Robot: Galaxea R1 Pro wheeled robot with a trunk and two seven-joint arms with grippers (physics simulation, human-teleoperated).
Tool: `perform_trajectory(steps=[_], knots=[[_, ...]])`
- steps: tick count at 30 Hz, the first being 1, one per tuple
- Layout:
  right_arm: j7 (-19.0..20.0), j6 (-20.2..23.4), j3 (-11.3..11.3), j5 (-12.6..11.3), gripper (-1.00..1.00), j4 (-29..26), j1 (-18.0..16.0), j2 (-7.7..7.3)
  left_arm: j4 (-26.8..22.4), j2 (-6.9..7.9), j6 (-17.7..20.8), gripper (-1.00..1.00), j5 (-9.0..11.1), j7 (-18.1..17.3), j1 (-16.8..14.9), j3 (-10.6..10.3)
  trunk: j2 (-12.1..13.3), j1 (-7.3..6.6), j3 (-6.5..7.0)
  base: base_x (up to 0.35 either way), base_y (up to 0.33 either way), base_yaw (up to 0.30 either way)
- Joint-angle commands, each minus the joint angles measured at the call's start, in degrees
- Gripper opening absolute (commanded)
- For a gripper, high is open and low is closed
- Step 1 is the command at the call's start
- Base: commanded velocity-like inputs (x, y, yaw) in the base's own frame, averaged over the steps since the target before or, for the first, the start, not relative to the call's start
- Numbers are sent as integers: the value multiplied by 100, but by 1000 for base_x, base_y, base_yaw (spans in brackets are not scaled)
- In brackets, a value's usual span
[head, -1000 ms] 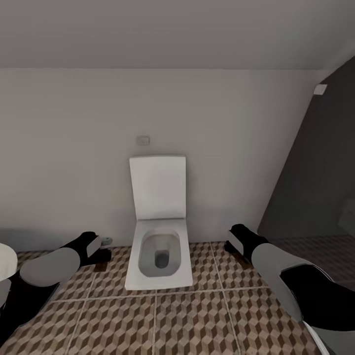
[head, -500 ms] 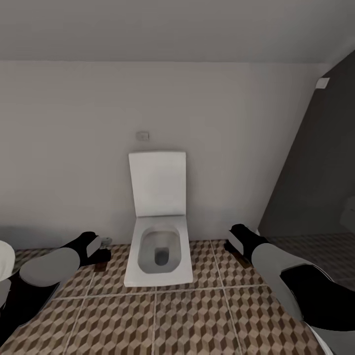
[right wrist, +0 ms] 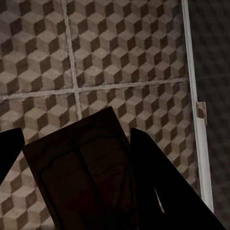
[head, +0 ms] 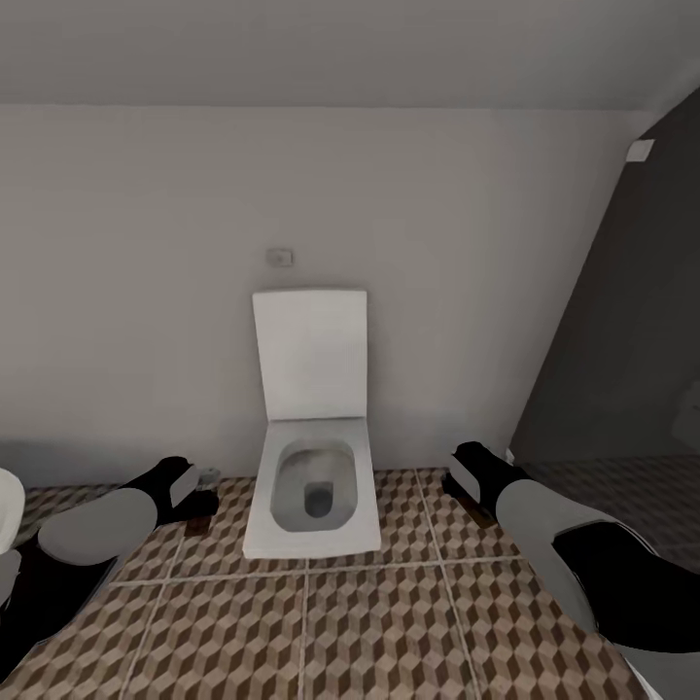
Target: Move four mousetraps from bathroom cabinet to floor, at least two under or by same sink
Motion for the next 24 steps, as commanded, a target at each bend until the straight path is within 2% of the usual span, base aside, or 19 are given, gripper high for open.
perform_trajectory(steps=[1,24], knots=[[-46,18,39,-71,-100,-8,-3,0,-1,1,17,-100,62,14,-4,-26,-44,22,-24,0,0,0],[-46,18,39,-71,-100,-8,-3,0,8,1,14,-100,62,14,-4,-26,-967,527,-436,0,0,0]])
